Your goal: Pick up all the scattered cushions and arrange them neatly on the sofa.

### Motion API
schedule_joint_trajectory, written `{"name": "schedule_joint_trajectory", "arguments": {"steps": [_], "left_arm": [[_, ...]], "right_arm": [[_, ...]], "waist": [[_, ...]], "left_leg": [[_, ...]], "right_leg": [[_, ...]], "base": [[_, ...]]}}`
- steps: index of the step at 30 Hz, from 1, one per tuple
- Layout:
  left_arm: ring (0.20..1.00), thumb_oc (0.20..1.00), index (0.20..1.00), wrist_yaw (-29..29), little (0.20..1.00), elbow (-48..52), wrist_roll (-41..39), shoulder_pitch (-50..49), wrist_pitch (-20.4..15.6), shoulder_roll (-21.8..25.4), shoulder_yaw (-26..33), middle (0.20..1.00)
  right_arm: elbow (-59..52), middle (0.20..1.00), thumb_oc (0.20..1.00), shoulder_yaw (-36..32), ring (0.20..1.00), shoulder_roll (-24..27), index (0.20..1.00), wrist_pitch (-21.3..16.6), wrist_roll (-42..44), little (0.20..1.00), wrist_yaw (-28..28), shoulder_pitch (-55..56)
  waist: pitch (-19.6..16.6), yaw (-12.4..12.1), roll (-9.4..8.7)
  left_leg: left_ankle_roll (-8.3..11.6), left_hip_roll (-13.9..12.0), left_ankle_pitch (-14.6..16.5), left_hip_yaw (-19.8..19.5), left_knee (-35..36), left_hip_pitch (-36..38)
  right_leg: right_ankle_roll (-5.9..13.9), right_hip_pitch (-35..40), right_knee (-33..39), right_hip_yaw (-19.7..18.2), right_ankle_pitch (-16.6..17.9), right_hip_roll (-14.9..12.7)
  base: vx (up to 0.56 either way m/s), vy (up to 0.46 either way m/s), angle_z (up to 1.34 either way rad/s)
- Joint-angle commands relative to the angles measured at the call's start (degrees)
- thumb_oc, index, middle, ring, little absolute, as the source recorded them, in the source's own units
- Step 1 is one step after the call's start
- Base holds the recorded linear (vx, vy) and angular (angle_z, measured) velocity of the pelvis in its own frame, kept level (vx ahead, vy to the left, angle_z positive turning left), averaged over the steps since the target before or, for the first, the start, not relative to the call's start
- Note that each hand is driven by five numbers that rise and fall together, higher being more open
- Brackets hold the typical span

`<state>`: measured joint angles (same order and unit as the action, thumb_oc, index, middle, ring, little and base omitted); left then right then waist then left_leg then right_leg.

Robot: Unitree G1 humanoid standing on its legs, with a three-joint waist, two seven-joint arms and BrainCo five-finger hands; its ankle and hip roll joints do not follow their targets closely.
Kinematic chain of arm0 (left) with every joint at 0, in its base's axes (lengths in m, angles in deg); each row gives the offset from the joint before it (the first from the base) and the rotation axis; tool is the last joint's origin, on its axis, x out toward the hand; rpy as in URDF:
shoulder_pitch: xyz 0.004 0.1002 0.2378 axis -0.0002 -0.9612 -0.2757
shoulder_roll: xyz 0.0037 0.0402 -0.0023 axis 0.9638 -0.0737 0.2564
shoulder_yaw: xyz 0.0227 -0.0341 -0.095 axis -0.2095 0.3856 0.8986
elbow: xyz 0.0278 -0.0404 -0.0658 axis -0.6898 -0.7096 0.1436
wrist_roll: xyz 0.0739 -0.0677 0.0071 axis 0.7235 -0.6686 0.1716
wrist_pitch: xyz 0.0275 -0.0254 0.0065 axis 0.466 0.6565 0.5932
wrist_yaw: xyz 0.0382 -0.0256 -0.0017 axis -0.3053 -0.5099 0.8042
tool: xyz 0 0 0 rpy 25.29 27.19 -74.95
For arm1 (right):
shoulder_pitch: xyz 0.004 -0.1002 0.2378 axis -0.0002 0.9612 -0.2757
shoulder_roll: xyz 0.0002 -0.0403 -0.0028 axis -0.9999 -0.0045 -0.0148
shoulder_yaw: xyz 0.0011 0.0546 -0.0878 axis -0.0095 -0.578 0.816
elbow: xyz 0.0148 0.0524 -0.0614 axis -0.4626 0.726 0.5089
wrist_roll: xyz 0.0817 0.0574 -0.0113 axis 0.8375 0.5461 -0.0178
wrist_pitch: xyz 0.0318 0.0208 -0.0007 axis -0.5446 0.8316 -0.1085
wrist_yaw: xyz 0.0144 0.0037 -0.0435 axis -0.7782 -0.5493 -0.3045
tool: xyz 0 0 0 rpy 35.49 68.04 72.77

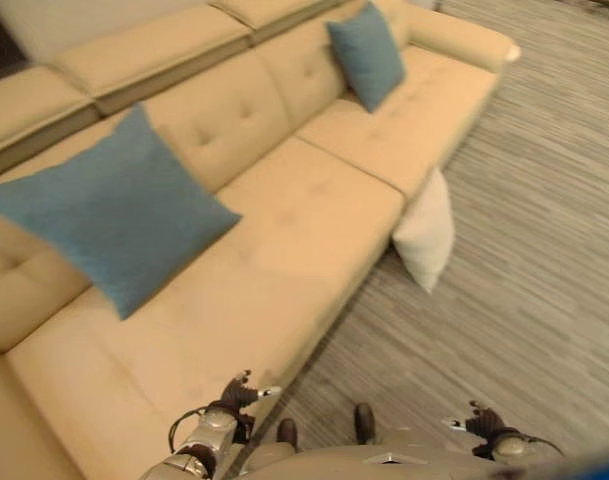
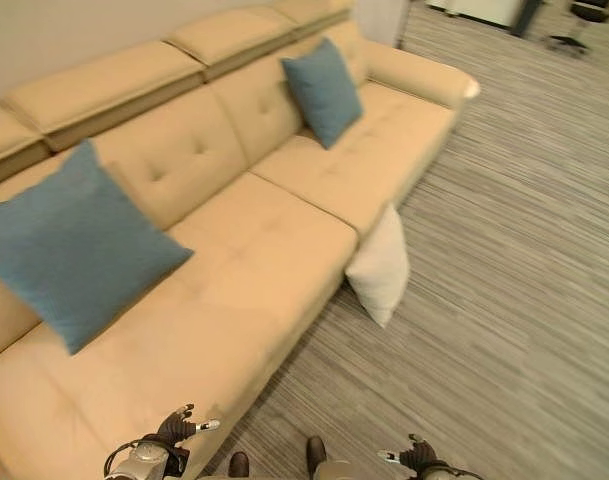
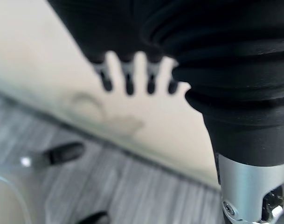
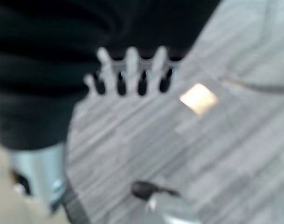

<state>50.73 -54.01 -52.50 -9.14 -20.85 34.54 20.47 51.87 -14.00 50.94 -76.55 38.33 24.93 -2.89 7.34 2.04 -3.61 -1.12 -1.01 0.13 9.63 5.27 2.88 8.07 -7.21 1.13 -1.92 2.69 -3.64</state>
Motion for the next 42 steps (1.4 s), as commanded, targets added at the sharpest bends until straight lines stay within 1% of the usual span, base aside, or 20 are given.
{"name": "schedule_joint_trajectory", "arguments": {"steps": [1,2,4,5,7,10,11,12,14,15,17,21,25,29,31,34,35,37,39,42], "left_arm": [[1.0,1.0,1.0,0.7,1.0,-0.9,2.6,1.3,-1.7,2.1,-0.4,1.0],[1.0,1.0,1.0,0.3,1.0,-0.8,2.7,1.1,-1.5,2.3,0.2,1.0],[1.0,1.0,1.0,0.4,1.0,-0.6,2.5,0.7,-1.5,2.4,0.4,1.0],[1.0,1.0,1.0,0.4,1.0,-0.6,2.3,0.2,-1.6,2.2,0.7,1.0],[1.0,1.0,1.0,0.0,1.0,-1.2,2.5,-0.4,-1.3,1.7,1.2,1.0],[1.0,1.0,1.0,0.2,1.0,-1.4,2.6,-0.1,-1.4,1.0,1.3,1.0],[1.0,1.0,1.0,0.0,1.0,-1.5,2.9,0.1,-1.5,-0.2,0.3,1.0],[1.0,1.0,1.0,0.1,1.0,-1.4,2.6,0.2,-1.5,-0.4,0.2,1.0],[1.0,1.0,1.0,0.4,1.0,-1.5,2.2,0.3,-1.5,-0.8,-0.1,1.0],[1.0,1.0,1.0,0.5,1.0,-1.4,1.8,0.5,-1.6,-1.2,-0.7,1.0],[1.0,1.0,1.0,0.6,1.0,-1.6,1.6,0.5,-1.6,-1.3,-0.7,1.0],[1.0,1.0,1.0,0.8,1.0,-2.1,0.7,0.7,-1.5,-1.7,-0.8,1.0],[1.0,1.0,1.0,0.8,1.0,-2.1,0.4,0.3,-1.5,-1.7,-0.6,1.0],[1.0,1.0,1.0,0.9,1.0,-1.7,0.2,0.1,-1.5,-1.5,-0.8,1.0],[1.0,1.0,1.0,0.9,1.0,-0.4,-0.4,0.5,-1.7,-1.2,-1.3,1.0],[1.0,1.0,1.0,1.0,1.0,-0.1,-0.8,1.2,-1.8,-1.0,-1.9,1.0],[1.0,1.0,1.0,1.1,1.0,0.2,-1.5,1.5,-1.8,-0.9,-2.0,1.0],[1.0,1.0,1.0,1.2,1.0,1.0,-2.4,1.8,-2.0,-0.8,-1.6,1.0],[1.0,1.0,1.0,1.0,1.0,1.1,-2.3,2.2,-2.2,-0.6,-1.7,1.0],[1.0,1.0,1.0,0.8,1.0,0.6,-1.5,2.5,-2.1,-1.0,-1.9,1.0]], "right_arm": [[0.3,1.0,1.0,2.3,1.0,0.9,1.0,-0.4,0.0,1.0,1.0,-0.3],[0.5,1.0,1.0,2.2,1.0,1.0,1.0,-0.6,-0.3,1.0,1.0,0.3],[0.4,1.0,1.0,2.0,1.0,0.8,1.0,-0.7,-0.3,1.0,0.9,0.5],[0.9,1.0,1.0,0.9,1.0,0.8,1.0,-0.7,0.1,1.0,0.7,1.4],[1.5,1.0,1.0,1.1,1.0,0.9,1.0,-0.5,-0.7,1.0,0.5,1.8],[1.8,1.0,1.0,1.4,1.0,0.4,1.0,-0.9,0.7,1.0,1.0,1.8],[1.7,1.0,1.0,-0.1,1.0,0.5,1.0,-1.5,3.0,1.0,1.0,2.2],[1.9,1.0,1.0,-0.2,1.0,0.6,1.0,-1.4,3.5,1.0,1.0,2.3],[2.1,1.0,1.0,-0.3,1.0,0.6,1.0,-1.4,3.9,1.0,1.1,2.3],[1.8,1.0,1.0,0.1,1.0,0.9,1.0,-1.4,4.2,1.0,1.1,1.9],[1.8,1.0,1.0,0.3,1.0,1.0,1.0,-1.5,4.1,1.0,1.1,1.7],[1.6,1.0,1.0,0.3,1.0,1.7,1.0,-1.8,4.6,1.0,1.4,1.2],[1.2,1.0,1.0,0.6,1.0,1.7,1.0,-1.9,4.5,1.0,1.2,0.8],[0.9,1.0,1.0,1.5,1.0,1.4,1.0,-1.6,3.0,1.0,1.0,0.2],[0.6,1.0,1.0,2.0,1.0,1.3,1.0,-1.5,2.0,1.0,1.0,-0.8],[0.7,1.0,1.0,2.1,1.0,1.4,1.0,-1.3,1.9,1.0,1.2,-1.3],[0.7,1.0,1.0,2.0,1.0,1.4,1.0,-1.2,1.9,1.0,1.3,-1.5],[0.8,1.0,1.0,1.9,1.0,1.5,1.0,-1.1,1.9,1.0,1.6,-1.7],[1.0,1.0,1.0,1.8,1.0,1.5,1.0,-1.2,1.9,1.0,1.6,-1.7],[1.0,1.0,1.0,1.6,1.0,1.5,1.0,-0.9,2.0,1.0,1.6,-2.2]], "waist": [[1.1,-4.4,0.67],[0.9,-4.5,1.06],[0.9,-4.4,1.24],[0.8,-4.6,1.34],[-0.4,-6.0,0.64],[-1.5,-5.3,0.16],[-0.8,-3.5,0.02],[-0.1,-3.4,-0.01],[0.3,-3.5,-0.41],[1.0,-4.7,-0.28],[0.8,-4.8,-0.25],[1.0,-6.1,0.17],[0.7,-6.7,0.49],[-0.5,-7.6,1.16],[-0.1,-7.7,1.63],[0.6,-7.0,2.05],[0.7,-6.9,2.25],[0.3,-7.3,2.7],[0.2,-7.2,2.68],[-0.1,-5.7,2.23]], "left_leg": [[1.48,1.0,0.8,-2.4,-2.0,-0.4],[1.32,0.6,0.4,-1.5,-1.9,-0.8],[1.19,0.4,0.2,-0.8,-1.5,-0.6],[0.95,-0.2,0.3,1.3,-1.9,-0.4],[1.61,-0.3,-0.3,3.6,-1.3,-0.6],[3.04,-1.1,-1.3,4.3,-1.5,-1.0],[4.38,-2.7,-0.1,5.2,-7.3,-1.8],[4.68,-3.2,0.6,5.3,-9.5,-2.1],[4.87,-3.3,1.5,3.8,-13.6,-3.4],[4.54,-0.6,1.8,-1.7,-13.7,-5.3],[4.26,0.0,1.5,-2.8,-12.3,-5.9],[4.28,2.3,-2.9,-5.9,-9.0,-10.9],[3.89,2.4,-2.8,-5.8,-8.4,-9.7],[2.2,3.0,-1.5,-5.7,-7.1,-6.5],[0.5,3.3,0.1,-4.6,-7.1,-4.2],[-0.17,3.1,0.9,-4.8,-7.3,-3.0],[-0.31,3.1,1.4,-4.6,-7.1,-2.2],[0.08,2.5,2.3,-3.4,-5.8,-0.6],[0.41,2.4,2.9,-3.8,-4.9,0.7],[1.16,2.5,4.3,-3.9,-3.1,3.9]], "right_leg": [[2.44,-0.1,-7.3,18.6,2.5,-4.2],[1.58,0.1,-8.9,20.9,1.5,-4.9],[1.21,0.0,-11.9,20.9,0.1,-4.4],[1.2,2.1,-13.9,23.4,-1.4,-5.1],[1.35,6.3,-8.2,25.7,-2.2,-4.6],[0.28,7.7,-0.3,21.7,-1.0,-1.0],[-0.19,9.1,1.5,21.1,-0.9,-0.4],[-0.5,9.7,1.6,21.0,-1.0,-0.2],[-1.1,10.4,2.1,20.1,-1.3,-0.1],[-1.19,10.9,2.7,18.6,-1.3,0.1],[-1.14,10.8,2.8,18.2,-1.2,0.3],[-1.36,12.1,2.8,15.6,-2.1,1.7],[-1.65,13.1,1.5,14.1,-4.1,2.2],[-1.12,13.1,-5.4,13.5,-7.0,1.0],[1.27,9.3,-15.3,13.6,-5.3,-0.8],[2.12,6.0,-21.4,14.0,-4.1,-1.4],[1.89,5.1,-21.8,16.0,-3.7,-2.9],[0.93,4.9,-17.3,21.1,-3.7,-6.0],[0.43,4.5,-13.0,21.8,-2.5,-6.0],[1.75,0.7,-4.7,22.1,2.7,-5.8]], "base": [[-0.26,0.079,-1.2],[-0.17,0.049,-1.27],[-0.1,-0.004,-0.93],[-0.13,-0.087,-0.58],[-0.15,-0.176,-1.02],[-0.02,-0.338,-1.22],[0.0,-0.319,-0.62],[0.02,-0.374,-0.26],[0.03,-0.144,-0.25],[0.02,-0.047,-0.58],[0.04,-0.048,-0.56],[0.16,-0.034,-0.33],[0.2,0.04,-0.36],[0.23,0.105,-0.43],[0.17,0.103,-0.43],[0.1,0.039,-0.38],[0.14,0.027,-0.08],[0.21,-0.05,-0.22],[0.21,-0.094,-0.49],[0.29,-0.139,0.07]]}}
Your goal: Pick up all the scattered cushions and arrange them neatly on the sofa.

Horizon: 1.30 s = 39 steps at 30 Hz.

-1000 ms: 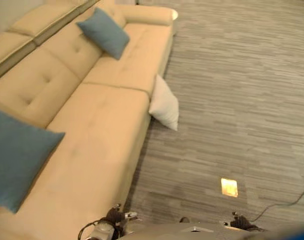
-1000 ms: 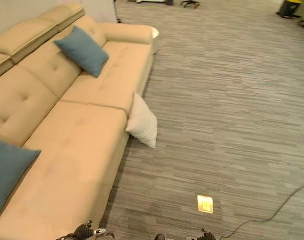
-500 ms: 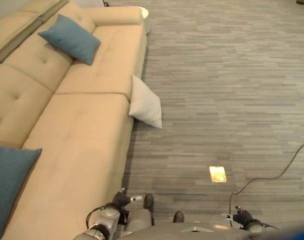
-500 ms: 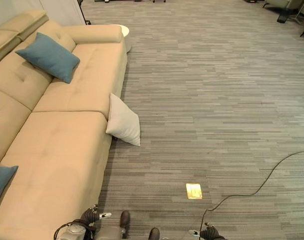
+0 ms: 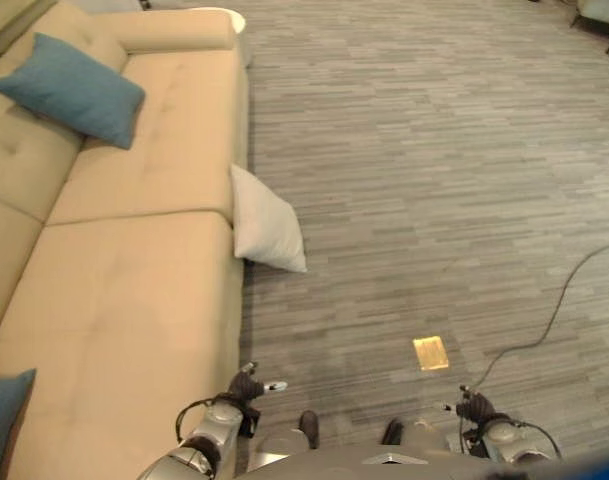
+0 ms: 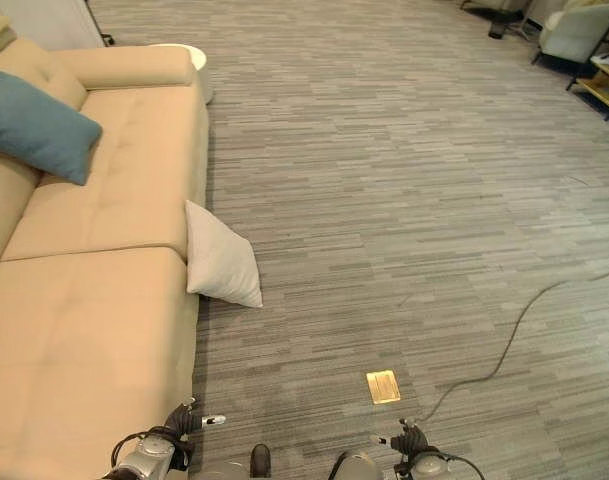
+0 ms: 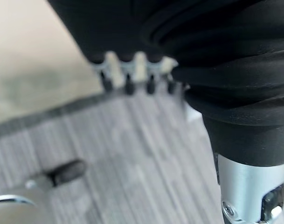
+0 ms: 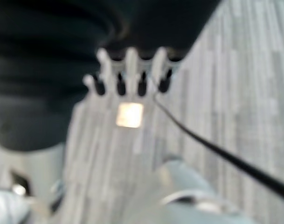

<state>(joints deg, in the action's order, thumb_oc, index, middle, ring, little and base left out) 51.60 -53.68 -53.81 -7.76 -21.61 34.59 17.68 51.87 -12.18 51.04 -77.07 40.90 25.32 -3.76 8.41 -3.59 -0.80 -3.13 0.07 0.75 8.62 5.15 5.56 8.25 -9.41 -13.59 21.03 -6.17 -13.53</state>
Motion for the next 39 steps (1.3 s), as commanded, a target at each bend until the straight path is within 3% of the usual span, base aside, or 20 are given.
{"name": "schedule_joint_trajectory", "arguments": {"steps": [1,3,6,9,10,11,13,15,17,18,19,21,24,26,27,31,33,37,38,39], "left_arm": [[1.0,1.0,1.0,0.0,1.0,0.2,0.1,1.0,-1.4,-1.0,0.9,1.0],[1.0,1.0,1.0,0.0,1.0,0.0,0.0,0.7,-1.4,-1.1,1.1,1.0],[1.0,1.0,1.0,-0.4,1.0,-0.8,-0.5,0.0,-1.5,-1.7,1.2,1.0],[1.0,1.0,1.0,-0.5,1.0,-1.6,-1.6,0.1,-1.3,-2.5,1.2,1.0],[1.0,1.0,1.0,-0.5,1.0,-1.6,-1.7,0.1,-1.3,-2.5,1.2,1.0],[1.0,1.0,1.0,-0.7,1.0,-1.7,-1.8,0.5,-1.2,-2.4,0.9,1.0],[1.0,1.0,1.0,-0.7,1.0,-1.9,-1.7,0.8,-1.2,-2.3,0.7,1.0],[1.0,1.0,1.0,-0.5,1.0,-1.9,-1.5,1.0,-1.1,-2.5,0.3,1.0],[1.0,1.0,1.0,-0.5,1.0,-1.9,-1.5,1.0,-1.1,-2.5,0.3,1.0],[1.0,1.0,1.0,-0.2,1.0,-1.8,-1.5,0.8,-1.2,-2.4,0.1,1.0],[1.0,1.0,1.0,-0.2,1.0,-1.7,-1.0,0.6,-1.1,-2.4,0.2,1.0],[1.0,1.0,1.0,-0.3,1.0,-1.7,-0.5,0.6,-1.0,-2.4,0.1,1.0],[1.0,1.0,1.0,-0.5,1.0,-1.4,-0.6,-0.3,-1.1,-2.0,0.8,1.0],[1.0,1.0,1.0,-0.6,1.0,-1.2,-0.6,-0.4,-1.2,-1.9,0.7,1.0],[1.0,1.0,1.0,-0.5,1.0,-0.8,-0.7,-0.2,-1.2,-1.8,0.7,1.0],[1.0,1.0,1.0,-0.5,1.0,0.1,-1.3,0.6,-1.2,-1.2,0.3,1.0],[1.0,1.0,1.0,-0.3,1.0,0.1,-1.4,0.6,-1.4,-0.9,0.2,1.0],[1.0,1.0,1.0,-0.3,1.0,-0.2,-1.0,0.5,-1.5,-0.9,0.7,1.0],[1.0,1.0,1.0,0.0,1.0,-1.3,-0.3,0.2,-1.7,-0.8,1.1,1.0],[1.0,1.0,1.0,0.1,1.0,-1.3,-0.5,0.1,-1.9,-0.9,1.3,1.0]], "right_arm": [[1.0,1.0,1.0,-0.2,1.0,1.4,1.0,-0.3,-0.7,1.0,1.2,-1.3],[1.0,1.0,1.0,-0.3,1.0,1.2,1.0,-0.2,-0.8,1.0,1.1,-1.1],[1.9,1.0,1.0,-0.1,1.0,1.1,1.0,-0.2,-1.0,1.0,0.4,0.0],[2.3,1.0,1.0,-0.6,1.0,1.2,1.0,-0.5,0.8,1.0,0.8,0.7],[2.3,1.0,1.0,-0.6,1.0,1.2,1.0,-0.5,0.8,1.0,0.8,0.7],[2.3,1.0,1.0,-0.4,1.0,1.3,1.0,-0.6,1.4,1.0,0.8,0.7],[2.5,1.0,1.0,-0.3,1.0,1.4,1.0,-0.5,1.8,1.0,0.8,0.6],[2.1,1.0,1.0,-0.2,1.0,1.9,1.0,-0.6,2.1,1.0,0.9,0.3],[2.1,1.0,1.0,-0.2,1.0,1.9,1.0,-0.6,2.1,1.0,0.9,0.3],[1.8,1.0,1.0,0.2,1.0,2.1,1.0,-0.8,1.7,1.0,1.1,0.1],[1.6,1.0,1.0,0.3,1.0,2.1,1.0,-0.9,1.6,1.0,1.2,0.2],[1.5,1.0,1.0,0.5,1.0,2.1,1.0,-1.0,1.5,1.0,1.2,0.4],[1.3,1.0,1.0,0.7,1.0,1.3,1.0,-1.2,0.6,1.0,0.6,0.6],[1.0,1.0,1.0,0.5,1.0,1.2,1.0,-1.2,0.5,1.0,0.4,0.7],[0.9,1.0,1.0,0.7,1.0,0.9,1.0,-1.0,-0.3,1.0,0.3,0.2],[0.5,1.0,1.0,1.0,1.0,0.7,1.0,-1.1,0.1,1.0,0.1,-0.3],[0.3,1.0,1.0,1.5,1.0,1.1,1.0,-1.2,0.1,1.0,0.0,-0.9],[0.0,1.0,1.0,1.6,1.0,1.3,1.0,-1.4,-0.1,1.0,-0.1,-1.3],[-0.1,1.0,1.0,1.7,1.0,1.3,1.0,-1.5,0.3,1.0,-0.2,-1.5],[0.0,1.0,1.0,1.8,1.0,1.2,1.0,-1.5,0.3,1.0,-0.2,-1.4]], "waist": [[-1.1,0.2,-0.47],[-1.0,0.7,-0.46],[-1.9,1.7,-0.88],[-1.2,0.9,-2.2],[-1.2,1.0,-2.14],[0.0,0.2,-3.05],[0.5,0.0,-3.36],[0.9,-1.3,-3.53],[1.0,-1.3,-3.56],[0.7,-1.6,-2.9],[0.4,-1.8,-2.05],[0.4,-2.0,-1.87],[-1.6,-2.4,-2.23],[-1.6,-2.6,-2.1],[-1.3,-3.1,-1.57],[-0.4,-2.0,-0.77],[-0.2,-1.7,-0.31],[0.0,-1.9,-0.25],[0.0,-0.9,-1.24],[0.1,-0.3,-1.21]], "left_leg": [[3.49,1.1,4.0,-2.7,-2.8,2.0],[3.78,0.9,4.8,-2.6,-3.0,2.8],[4.58,0.1,6.5,-3.8,-5.9,3.8],[7.96,-1.6,1.1,-4.2,-22.9,-2.9],[8.0,-1.7,1.3,-4.3,-23.3,-3.1],[8.41,-2.6,-0.6,-3.6,-29.2,-6.3],[8.09,-2.9,-0.4,-3.2,-29.7,-8.1],[6.47,1.0,2.5,-5.8,-22.9,-11.6],[6.45,1.1,2.5,-5.8,-22.7,-11.5],[6.34,1.0,-0.4,-5.6,-13.9,-12.0],[6.88,-0.7,-4.9,-3.1,-8.1,-13.6],[7.29,-1.1,-7.0,-1.9,-6.0,-14.2],[5.48,0.3,-4.8,-2.2,-4.3,-10.4],[4.67,0.7,-4.1,-2.1,-4.2,-9.3],[3.27,1.4,-2.6,-1.4,-3.8,-7.1],[1.73,1.8,-1.8,-3.2,-3.2,-4.5],[1.63,2.0,-1.0,-5.2,-2.1,-2.6],[1.92,2.0,-0.3,-5.8,-1.5,-1.5],[2.31,2.7,1.0,-7.5,-1.3,0.0],[2.41,2.7,1.3,-8.4,-1.3,0.5]], "right_leg": [[1.89,2.8,11.1,0.1,12.4,3.9],[2.17,2.4,12.0,0.9,13.1,3.7],[1.04,3.6,12.1,-3.3,12.3,5.1],[-1.52,8.3,14.4,-2.3,11.1,6.6],[-1.56,8.2,14.4,-2.1,11.1,6.6],[-2.78,10.5,15.5,-1.6,9.8,7.4],[-3.12,11.5,16.4,-1.4,9.3,7.6],[-2.69,12.9,17.5,-2.7,8.3,8.3],[-2.66,12.9,17.5,-2.7,8.3,8.2],[-2.29,13.8,17.7,-2.5,7.6,9.1],[-2.31,15.1,17.8,-2.2,6.2,10.4],[-2.45,15.6,17.5,-2.0,5.4,10.8],[-1.49,16.9,12.1,-0.9,2.7,9.1],[-0.88,16.1,8.1,-0.7,2.8,7.8],[1.15,13.4,0.4,0.8,5.4,4.5],[1.72,8.3,-9.7,-2.7,8.5,3.8],[0.67,4.7,-7.0,-5.4,8.0,5.5],[0.31,4.0,-0.4,-5.1,8.2,5.4],[1.02,1.5,10.4,-10.5,11.7,7.4],[1.21,0.8,11.9,-12.4,12.6,7.9]], "base": [[0.34,-0.198,-0.16],[0.18,-0.119,-0.14],[0.26,-0.199,0.22],[0.18,-0.329,0.04],[0.13,-0.285,0.18],[0.12,-0.244,0.02],[0.12,-0.174,0.2],[0.2,-0.083,0.34],[0.16,-0.026,0.17],[0.36,-0.005,-0.07],[0.45,0.0,-0.13],[0.27,0.02,0.19],[0.36,0.097,0.0],[0.27,0.146,-0.06],[0.23,0.164,0.05],[0.22,0.1,-0.01],[0.32,-0.025,0.81],[0.2,-0.083,0.27],[0.37,-0.171,0.33],[0.46,-0.204,0.25]]}}
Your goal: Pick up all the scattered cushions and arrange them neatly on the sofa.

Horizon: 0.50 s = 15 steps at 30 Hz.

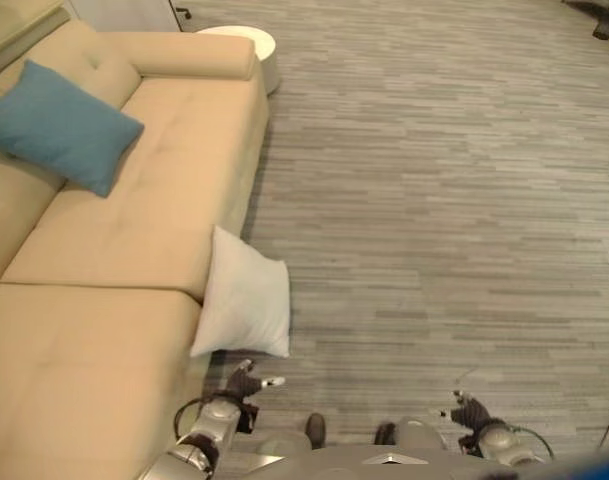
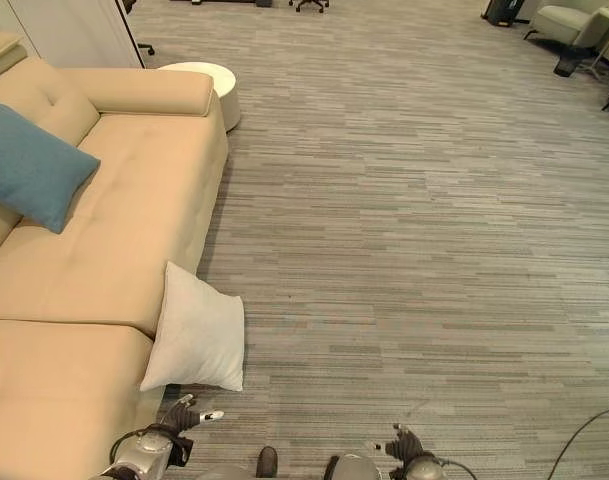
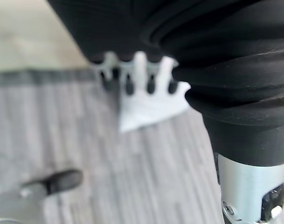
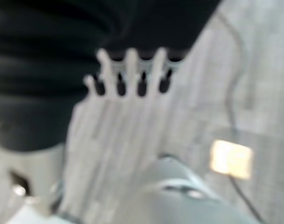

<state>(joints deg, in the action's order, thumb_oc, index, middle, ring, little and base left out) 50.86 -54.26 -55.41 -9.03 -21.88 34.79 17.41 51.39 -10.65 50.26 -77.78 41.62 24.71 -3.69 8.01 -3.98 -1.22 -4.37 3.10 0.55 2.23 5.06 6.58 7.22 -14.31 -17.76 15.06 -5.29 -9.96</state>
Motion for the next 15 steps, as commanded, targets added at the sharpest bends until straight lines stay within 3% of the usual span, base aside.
{"name": "schedule_joint_trajectory", "arguments": {"steps": [1,7,9,10,11,12,13,14,15], "left_arm": [[1.0,1.0,1.0,1.0,1.0,-0.7,0.8,1.3,-1.9,-1.0,1.6,1.0],[1.0,1.0,1.0,0.8,1.0,-1.8,0.6,0.3,-2.0,-1.7,1.8,1.0],[1.0,1.0,1.0,0.6,1.0,-2.2,0.5,0.5,-1.8,-1.8,1.6,1.0],[1.0,1.0,1.0,0.4,1.0,-1.7,0.1,1.5,-1.5,-1.6,0.9,1.0],[1.0,1.0,1.0,0.3,1.0,-1.3,-0.4,2.3,-1.4,-1.5,0.7,1.0],[1.0,1.0,1.0,0.2,1.0,-1.4,0.2,2.5,-1.1,-1.5,0.2,1.0],[1.0,1.0,1.0,0.2,1.0,-1.4,0.2,2.5,-1.1,-1.5,0.2,1.0],[1.0,1.0,1.0,-0.1,1.0,-1.9,2.1,3.0,-0.7,-1.6,-0.2,1.0],[1.0,1.0,1.0,-0.2,1.0,-2.0,2.5,3.1,-0.6,-1.7,-0.2,1.0]], "right_arm": [[0.6,1.0,1.0,0.3,1.0,1.8,1.0,-0.7,-0.5,1.0,0.4,-1.4],[1.4,1.0,1.0,0.2,1.0,1.8,1.0,-0.6,-0.7,1.0,-0.1,0.2],[1.3,1.0,1.0,0.2,1.0,2.0,1.0,-0.8,0.0,1.0,-0.1,0.7],[1.1,1.0,1.0,0.2,1.0,2.2,1.0,-0.9,0.7,1.0,0.1,0.7],[1.3,1.0,1.0,0.3,1.0,2.2,1.0,-0.7,1.3,1.0,0.2,0.3],[1.6,1.0,1.0,-0.2,1.0,2.0,1.0,-0.6,1.7,1.0,0.4,0.6],[1.6,1.0,1.0,-0.1,1.0,1.9,1.0,-0.6,1.7,1.0,0.4,0.6],[2.1,1.0,1.0,-1.0,1.0,1.7,1.0,-0.5,1.8,1.0,0.5,1.4],[2.3,1.0,1.0,-1.3,1.0,1.6,1.0,-0.5,1.8,1.0,0.5,1.5]], "waist": [[0.5,0.8,-0.8],[-0.7,1.7,-1.67],[-0.6,1.6,-2.3],[0.4,1.0,-3.35],[0.8,0.4,-4.12],[0.4,0.4,-4.33],[0.4,0.5,-4.35],[-0.6,2.3,-3.9],[-0.8,2.9,-3.51]], "left_leg": [[3.79,-0.3,2.0,-3.0,-1.3,0.1],[5.14,-0.6,5.2,-5.4,-5.2,0.8],[7.54,-1.6,3.9,-4.3,-14.4,-1.9],[8.39,-2.2,2.2,-2.3,-21.9,-6.6],[7.68,-4.0,1.9,3.1,-23.3,-9.0],[6.96,-4.9,3.1,6.5,-19.5,-9.6],[6.96,-4.9,3.0,6.5,-19.5,-9.6],[8.36,-8.5,-1.6,17.8,-12.2,-13.1],[8.87,-9.4,-3.7,20.8,-9.9,-13.7]], "right_leg": [[2.41,4.8,16.7,-8.1,12.3,5.0],[1.16,7.5,16.5,-7.9,11.5,5.4],[-0.63,10.6,16.2,-5.4,9.4,5.6],[-1.6,12.6,16.2,-3.5,8.3,5.1],[-2.16,14.7,16.6,-0.4,7.1,4.8],[-2.08,16.1,17.5,2.1,6.1,4.6],[-2.08,16.1,17.4,2.1,6.1,4.6],[-1.34,18.6,18.5,6.3,3.8,5.4],[-1.33,19.3,18.5,7.3,3.1,5.8]], "base": [[0.29,-0.111,0.35],[0.21,-0.132,0.74],[0.26,-0.287,0.68],[0.27,-0.355,1.23],[0.27,-0.264,1.46],[0.21,-0.149,1.87],[0.38,-0.07,1.74],[0.33,-0.022,1.45],[0.41,0.01,1.89]]}}
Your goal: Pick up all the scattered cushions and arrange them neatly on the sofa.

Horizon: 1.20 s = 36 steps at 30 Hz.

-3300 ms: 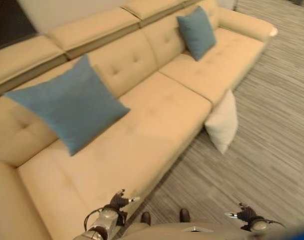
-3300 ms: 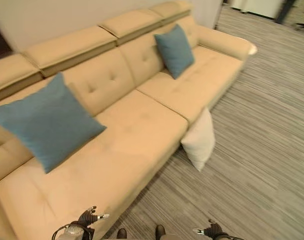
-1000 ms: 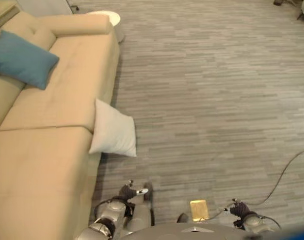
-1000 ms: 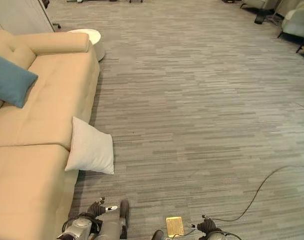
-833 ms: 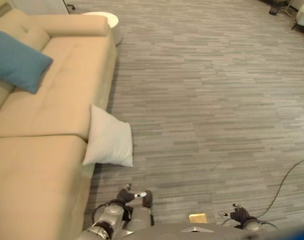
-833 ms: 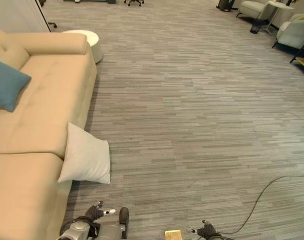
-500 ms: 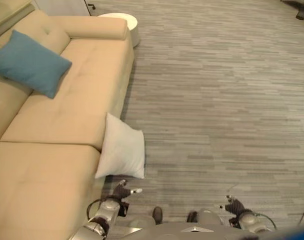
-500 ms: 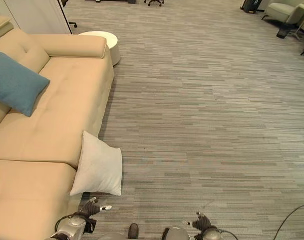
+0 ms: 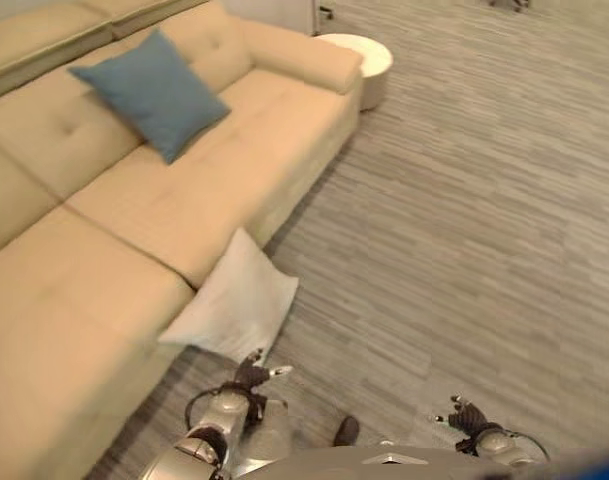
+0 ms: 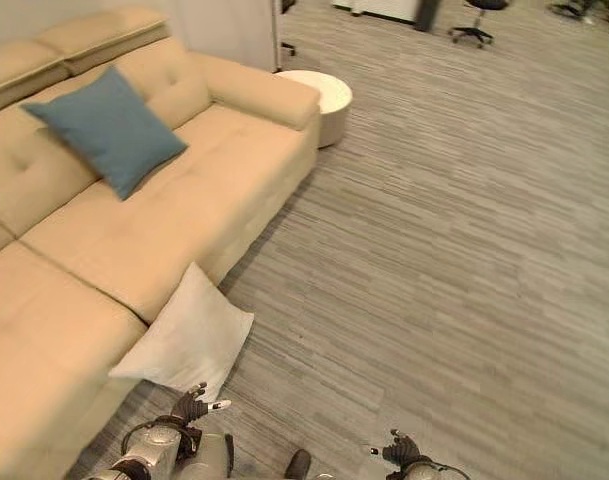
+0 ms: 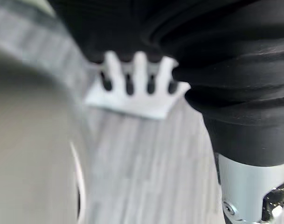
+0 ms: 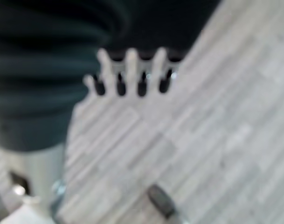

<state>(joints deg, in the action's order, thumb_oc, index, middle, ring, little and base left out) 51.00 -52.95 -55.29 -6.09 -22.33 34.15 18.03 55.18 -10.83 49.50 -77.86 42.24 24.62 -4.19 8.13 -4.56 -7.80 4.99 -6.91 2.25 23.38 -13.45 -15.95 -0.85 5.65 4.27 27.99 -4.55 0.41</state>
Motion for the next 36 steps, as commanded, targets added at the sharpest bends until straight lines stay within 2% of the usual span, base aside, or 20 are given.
{"name": "schedule_joint_trajectory", "arguments": {"steps": [1,2,3,6,9,10,11,13,14,15,17,18,23,26,29,30,31,32,35,36], "left_arm": [[1.0,1.0,1.0,-0.5,1.0,-3.4,2.5,0.0,0.1,-1.2,-0.6,1.0],[1.0,1.0,1.0,-0.4,1.0,-4.2,2.1,-0.5,0.0,-0.8,-0.1,1.0],[1.0,1.0,1.0,-0.4,1.0,-4.2,2.1,-0.5,0.0,-0.8,-0.1,1.0],[1.0,1.0,1.0,-0.8,1.0,-4.2,2.2,-1.1,0.1,-0.5,0.2,1.0],[1.0,1.0,1.0,-1.1,1.0,-4.1,2.7,-0.9,0.0,-0.2,-0.1,1.0],[1.0,1.0,1.0,-1.2,1.0,-4.1,3.1,-0.8,0.0,-0.1,-0.3,1.0],[1.0,1.0,1.0,-1.1,1.0,-4.3,3.1,-0.9,-0.2,0.0,-0.4,1.0],[1.0,1.0,1.0,-1.2,1.0,-4.3,3.1,-0.9,-0.3,0.1,-0.5,1.0],[1.0,1.0,1.0,-1.1,1.0,-4.5,3.2,-1.0,-0.5,0.3,-0.4,1.0],[1.0,1.0,1.0,-1.1,1.0,-4.5,3.2,-1.0,-0.5,0.3,-0.4,1.0],[1.0,1.0,1.0,-1.2,1.0,-5.0,3.5,-1.0,-0.9,0.4,-0.8,1.0],[1.0,1.0,1.0,-1.2,1.0,-5.2,3.4,-1.1,-0.9,0.5,-0.7,1.0],[1.0,1.0,1.0,-1.3,1.0,-5.8,3.7,-2.2,-1.0,0.5,-0.7,1.0],[1.0,1.0,1.0,-1.3,1.0,-5.5,3.2,-2.2,-0.9,0.3,-0.8,1.0],[1.0,1.0,1.0,-1.4,1.0,-5.1,3.0,-1.9,-0.8,0.1,-1.3,1.0],[1.0,1.0,1.0,-1.3,1.0,-4.8,2.5,-1.4,-0.7,0.0,-1.6,1.0],[1.0,1.0,1.0,-1.3,1.0,-4.8,2.5,-1.4,-0.7,0.0,-1.6,1.0],[1.0,1.0,1.0,-1.4,1.0,-4.3,2.2,-1.2,-0.7,0.0,-2.0,1.0],[1.0,1.0,1.0,-1.3,1.0,-4.5,1.9,-1.5,-0.7,0.5,-1.8,1.0],[1.0,1.0,1.0,-1.4,1.0,-4.4,1.6,-1.4,-0.6,0.4,-1.8,1.0]], "right_arm": [[-1.2,1.0,1.0,-1.2,1.0,2.4,1.0,-0.1,1.0,1.0,0.5,2.0],[-1.3,1.0,1.0,-0.6,1.0,1.7,1.0,0.0,0.2,1.0,0.4,1.7],[-1.3,1.0,1.0,-0.6,1.0,1.7,1.0,0.0,0.2,1.0,0.4,1.7],[-1.8,1.0,1.0,-0.9,1.0,1.5,1.0,-0.1,-0.4,1.0,0.2,1.5],[-1.9,1.0,1.0,-0.7,1.0,1.4,1.0,-0.3,-0.4,1.0,0.2,1.1],[-1.9,1.0,1.0,-0.7,1.0,1.2,1.0,-0.3,-0.2,1.0,0.1,0.9],[-2.2,1.0,1.0,-0.2,1.0,1.0,1.0,-0.5,0.1,1.0,-0.1,0.6],[-2.4,1.0,1.0,0.1,1.0,1.1,1.0,-0.5,0.0,1.0,-0.2,0.5],[-3.1,1.0,1.0,0.4,1.0,1.0,1.0,-0.9,0.7,1.0,-0.3,0.0],[-3.1,1.0,1.0,0.4,1.0,1.0,1.0,-0.9,0.7,1.0,-0.3,0.0],[-3.3,1.0,1.0,0.7,1.0,1.0,1.0,-0.9,1.2,1.0,-0.6,-0.2],[-3.4,1.0,1.0,0.8,1.0,0.9,1.0,-1.0,1.2,1.0,-0.7,-0.2],[-3.3,1.0,1.0,1.3,1.0,0.9,1.0,-1.0,0.6,1.0,-0.9,0.4],[-2.9,1.0,1.0,1.0,1.0,1.2,1.0,-1.2,1.2,1.0,-0.9,1.2],[-2.5,1.0,1.0,0.6,1.0,1.6,1.0,-1.1,1.3,1.0,-0.7,1.9],[-2.5,1.0,1.0,0.1,1.0,1.8,1.0,-1.0,1.5,1.0,-0.6,2.2],[-2.5,1.0,1.0,0.1,1.0,1.8,1.0,-1.0,1.5,1.0,-0.6,2.2],[-2.4,1.0,1.0,-0.2,1.0,1.9,1.0,-0.7,1.5,1.0,-0.2,2.7],[-2.4,1.0,1.0,-0.7,1.0,1.4,1.0,-0.8,2.2,1.0,-0.2,3.1],[-2.5,1.0,1.0,-1.1,1.0,1.5,1.0,-0.8,2.6,1.0,-0.1,3.1]], "waist": [[-1.1,3.2,3.29],[-1.5,2.7,3.37],[-1.5,2.7,3.37],[-2.1,1.8,3.83],[-1.6,2.2,4.42],[-1.4,2.5,4.51],[-1.4,3.0,4.89],[-1.5,3.1,5.07],[-1.2,3.6,4.8],[-1.2,3.6,4.8],[-0.9,5.0,4.28],[-1.0,5.3,4.2],[-2.1,5.0,3.5],[-2.3,4.7,3.2],[-2.1,5.5,2.6],[-1.5,7.1,2.14],[-1.6,7.2,2.11],[-1.1,7.0,2.01],[-1.9,7.0,2.02],[-2.1,7.1,2.26]], "left_leg": [[-0.84,1.5,-5.1,-1.6,9.9,10.1],[-1.78,3.6,-3.8,-4.9,11.2,11.8],[-1.78,3.6,-3.8,-4.9,11.2,11.8],[-4.69,6.3,-1.4,-6.1,12.7,14.9],[-6.08,6.9,-1.8,-7.2,13.5,16.0],[-6.36,7.2,-1.5,-8.4,13.8,16.6],[-6.19,7.6,-1.3,-10.3,15.1,18.1],[-5.91,7.5,-1.4,-11.2,15.6,18.4],[-5.52,8.0,-1.1,-14.3,15.9,19.3],[-5.52,8.0,-1.1,-14.3,15.9,19.3],[-5.32,8.8,-0.2,-18.0,15.6,20.2],[-5.35,8.9,-0.1,-19.1,15.5,20.2],[-4.85,9.1,0.1,-23.0,14.7,19.9],[-3.96,8.9,0.3,-24.6,13.1,18.8],[-3.26,7.8,0.9,-21.7,9.7,16.4],[-2.84,4.3,0.1,-12.3,8.7,15.2],[-2.83,4.3,-0.1,-12.3,8.7,15.1],[-1.89,1.8,-1.8,-9.6,8.7,13.6],[-0.31,-0.2,-4.4,-10.1,11.4,13.6],[0.5,-2.1,-6.5,-8.6,13.0,13.2]], "right_leg": [[6.92,-0.3,-4.1,-5.4,1.9,-4.7],[8.02,-0.3,-8.8,-4.7,1.2,-6.5],[8.02,-0.3,-8.8,-4.7,1.2,-6.6],[9.92,-1.8,-18.8,-4.3,2.4,-10.6],[9.51,-4.7,-24.4,-6.0,4.2,-11.0],[9.6,-6.0,-25.8,-8.5,4.6,-10.4],[8.94,-7.8,-24.1,-12.0,3.9,-8.8],[8.58,-8.7,-21.8,-13.3,3.7,-7.9],[8.87,-10.9,-13.9,-17.9,5.5,-6.3],[8.87,-10.9,-13.9,-17.9,5.5,-6.3],[9.63,-12.9,-8.4,-26.8,8.2,-3.8],[9.61,-13.8,-7.9,-28.4,8.7,-3.1],[8.55,-10.2,-5.1,-29.2,8.3,-2.2],[7.8,-8.5,-4.0,-26.9,7.5,-2.4],[7.11,-6.8,-2.8,-23.5,6.8,-3.1],[7.14,-5.8,-2.6,-19.9,6.3,-4.3],[7.13,-6.0,-2.6,-19.9,6.3,-4.3],[6.95,-5.2,-2.3,-17.5,5.9,-4.8],[7.23,-4.1,-2.1,-14.5,5.2,-5.2],[7.34,-3.5,-2.5,-12.4,4.6,-6.1]], "base": [[0.4,0.187,1.7],[0.33,0.172,1.45],[0.4,0.261,0.17],[0.26,0.215,-0.56],[0.09,0.105,0.01],[0.16,0.035,0.93],[0.2,0.016,0.84],[0.18,-0.048,1.11],[0.17,-0.072,1.12],[0.25,-0.096,0.84],[0.18,-0.075,0.66],[0.12,-0.059,0.98],[0.11,-0.098,0.9],[0.04,-0.113,0.49],[-0.03,-0.075,1.01],[-0.06,-0.002,2.11],[-0.1,0.019,1.97],[-0.03,0.016,1.48],[0.06,0.089,1.06],[0.16,0.263,0.96]]}}
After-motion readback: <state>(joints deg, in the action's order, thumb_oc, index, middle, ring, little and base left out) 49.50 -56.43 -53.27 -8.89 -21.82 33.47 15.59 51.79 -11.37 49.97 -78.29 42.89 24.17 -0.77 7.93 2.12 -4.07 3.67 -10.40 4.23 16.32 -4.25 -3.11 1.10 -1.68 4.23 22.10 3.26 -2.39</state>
